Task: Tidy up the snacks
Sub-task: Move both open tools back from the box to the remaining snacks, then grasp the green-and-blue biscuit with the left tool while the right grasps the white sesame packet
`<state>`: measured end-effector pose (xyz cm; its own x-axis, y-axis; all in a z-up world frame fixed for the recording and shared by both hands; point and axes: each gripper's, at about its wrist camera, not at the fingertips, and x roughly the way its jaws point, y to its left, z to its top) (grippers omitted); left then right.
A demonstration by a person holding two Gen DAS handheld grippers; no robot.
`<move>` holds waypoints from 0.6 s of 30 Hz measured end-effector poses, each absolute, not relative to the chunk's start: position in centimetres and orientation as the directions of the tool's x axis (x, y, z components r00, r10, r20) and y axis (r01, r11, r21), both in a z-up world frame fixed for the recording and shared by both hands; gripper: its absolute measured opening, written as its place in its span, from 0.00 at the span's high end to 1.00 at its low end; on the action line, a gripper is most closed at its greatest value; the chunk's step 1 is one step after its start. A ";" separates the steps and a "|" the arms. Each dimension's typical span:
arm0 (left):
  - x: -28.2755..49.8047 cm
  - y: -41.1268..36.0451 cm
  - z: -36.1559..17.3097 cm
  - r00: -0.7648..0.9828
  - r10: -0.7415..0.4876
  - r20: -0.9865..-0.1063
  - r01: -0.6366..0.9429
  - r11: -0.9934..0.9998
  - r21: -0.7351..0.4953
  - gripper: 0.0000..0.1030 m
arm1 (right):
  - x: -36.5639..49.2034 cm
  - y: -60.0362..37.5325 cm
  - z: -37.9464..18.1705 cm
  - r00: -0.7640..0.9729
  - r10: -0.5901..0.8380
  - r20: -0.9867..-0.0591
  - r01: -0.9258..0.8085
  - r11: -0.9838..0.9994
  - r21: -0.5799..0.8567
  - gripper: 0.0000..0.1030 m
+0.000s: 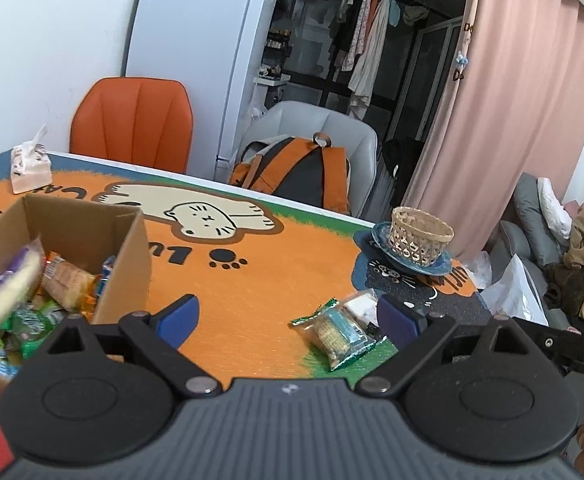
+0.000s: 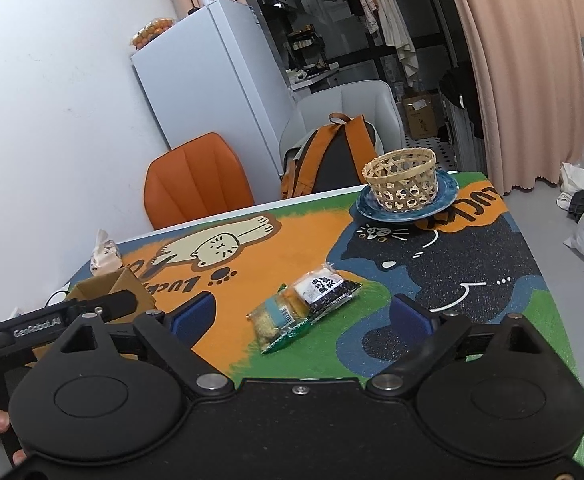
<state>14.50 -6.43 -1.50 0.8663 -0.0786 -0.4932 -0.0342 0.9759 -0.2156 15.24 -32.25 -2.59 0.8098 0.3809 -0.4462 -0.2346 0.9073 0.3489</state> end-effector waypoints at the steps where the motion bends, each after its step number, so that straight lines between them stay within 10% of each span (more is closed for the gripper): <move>1: 14.8 -6.7 -1.7 0.864 -0.076 -0.498 -0.036 0.977 -0.212 0.08 | 15.5 -32.3 -2.7 0.809 0.381 -0.448 -0.235 0.908 0.348 0.10; 18: 20.8 -10.4 -5.3 0.813 -0.039 -0.580 -0.106 0.971 -0.214 0.10 | 20.8 -34.0 -6.3 0.753 0.431 -0.497 -0.245 0.885 0.396 0.26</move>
